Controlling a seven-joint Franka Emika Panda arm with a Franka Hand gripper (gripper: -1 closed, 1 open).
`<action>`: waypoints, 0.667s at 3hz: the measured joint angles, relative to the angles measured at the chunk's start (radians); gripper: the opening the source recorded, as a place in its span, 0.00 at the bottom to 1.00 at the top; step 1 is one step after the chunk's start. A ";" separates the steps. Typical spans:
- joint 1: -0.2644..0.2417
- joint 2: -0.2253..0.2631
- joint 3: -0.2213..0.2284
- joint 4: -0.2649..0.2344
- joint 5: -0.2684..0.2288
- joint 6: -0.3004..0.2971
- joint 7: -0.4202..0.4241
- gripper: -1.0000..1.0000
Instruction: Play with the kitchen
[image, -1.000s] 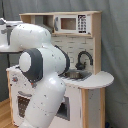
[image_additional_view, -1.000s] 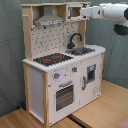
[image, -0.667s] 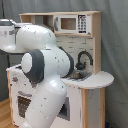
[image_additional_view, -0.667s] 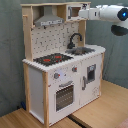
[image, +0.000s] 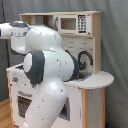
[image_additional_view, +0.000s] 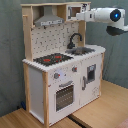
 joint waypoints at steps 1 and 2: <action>-0.005 0.003 -0.048 0.005 -0.002 0.097 0.003 1.00; -0.034 0.044 -0.072 0.008 -0.028 0.177 0.003 1.00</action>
